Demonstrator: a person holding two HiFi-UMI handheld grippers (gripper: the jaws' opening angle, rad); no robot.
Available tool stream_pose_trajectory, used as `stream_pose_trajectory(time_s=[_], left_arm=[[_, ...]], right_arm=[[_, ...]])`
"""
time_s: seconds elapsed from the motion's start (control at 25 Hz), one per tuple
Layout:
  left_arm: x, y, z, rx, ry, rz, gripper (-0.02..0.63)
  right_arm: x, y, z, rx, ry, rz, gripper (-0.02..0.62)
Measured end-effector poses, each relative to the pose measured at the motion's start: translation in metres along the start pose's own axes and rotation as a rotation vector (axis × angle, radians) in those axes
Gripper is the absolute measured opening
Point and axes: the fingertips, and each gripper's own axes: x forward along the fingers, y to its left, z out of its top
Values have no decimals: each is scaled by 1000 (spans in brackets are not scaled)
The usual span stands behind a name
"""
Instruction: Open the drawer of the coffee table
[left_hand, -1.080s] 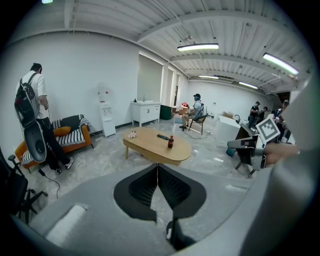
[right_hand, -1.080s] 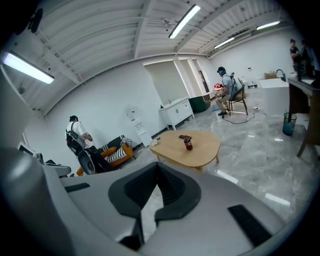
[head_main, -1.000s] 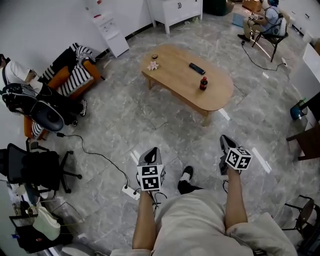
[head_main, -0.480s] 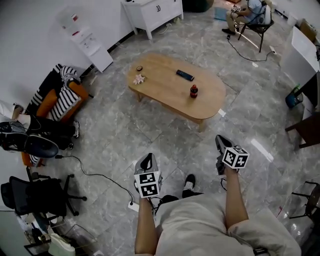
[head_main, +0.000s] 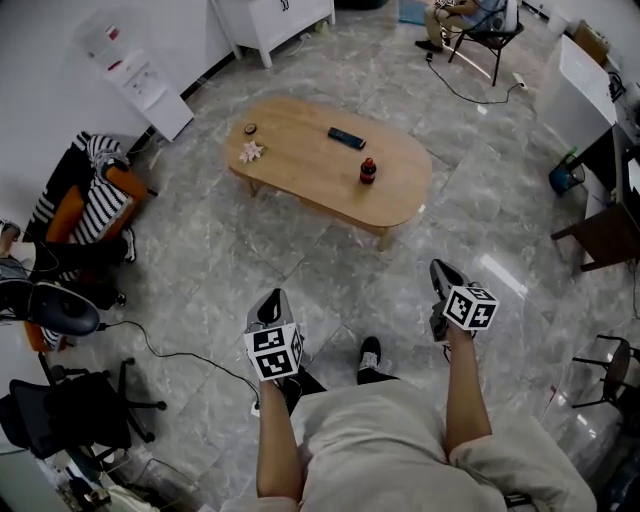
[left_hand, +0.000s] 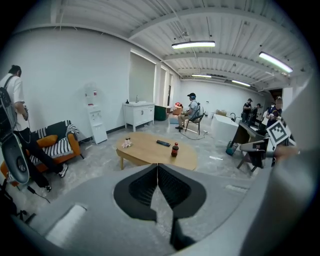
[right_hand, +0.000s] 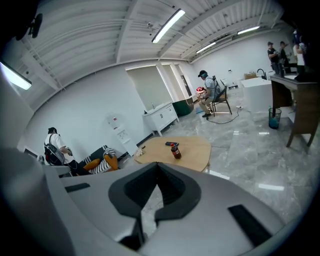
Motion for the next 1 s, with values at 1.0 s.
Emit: stream_pose_trajectory(time_s=[1.0], left_arm=[[194,140,-43,129,154,-290,12]], right_arm=[[98,5,-103,291,-250,-351,15]])
